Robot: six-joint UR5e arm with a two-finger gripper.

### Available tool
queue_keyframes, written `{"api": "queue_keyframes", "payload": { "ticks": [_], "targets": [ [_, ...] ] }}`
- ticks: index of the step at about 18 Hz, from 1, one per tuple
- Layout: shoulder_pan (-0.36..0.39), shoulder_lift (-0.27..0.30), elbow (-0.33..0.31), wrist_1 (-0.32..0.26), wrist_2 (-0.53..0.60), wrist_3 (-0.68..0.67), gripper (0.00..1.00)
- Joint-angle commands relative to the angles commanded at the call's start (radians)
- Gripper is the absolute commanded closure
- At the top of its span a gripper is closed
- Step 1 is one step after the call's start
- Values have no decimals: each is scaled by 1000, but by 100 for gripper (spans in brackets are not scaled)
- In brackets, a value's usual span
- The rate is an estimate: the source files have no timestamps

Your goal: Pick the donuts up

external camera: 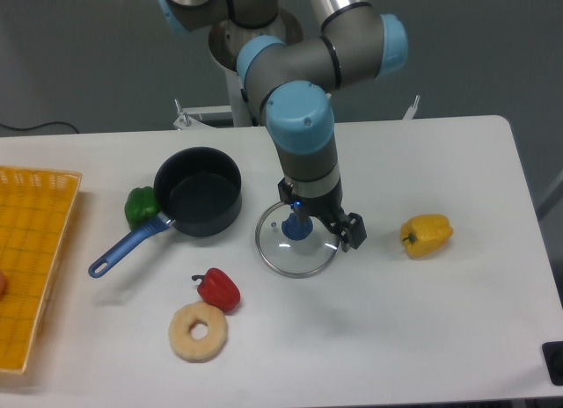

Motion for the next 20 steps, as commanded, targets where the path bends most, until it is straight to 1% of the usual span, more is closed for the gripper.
{"api": "queue_keyframes", "payload": {
  "ticks": [5, 7, 8, 11, 14, 16, 18, 20],
  "targets": [
    [8, 8, -5, 2, -19, -6, 0],
    [6, 8, -8, 3, -29, -27, 0],
    [3, 8, -9, 12, -32, -46, 0],
    [2, 8, -38, 80, -32, -122, 0],
    [2, 6, -46, 86, -31, -143, 0],
    [2, 8, -48, 87, -43, -193, 0],
    [3, 5, -51, 89, -101, -274, 0],
    [2, 3, -51, 109, -129, -319, 0]
  ]
}}
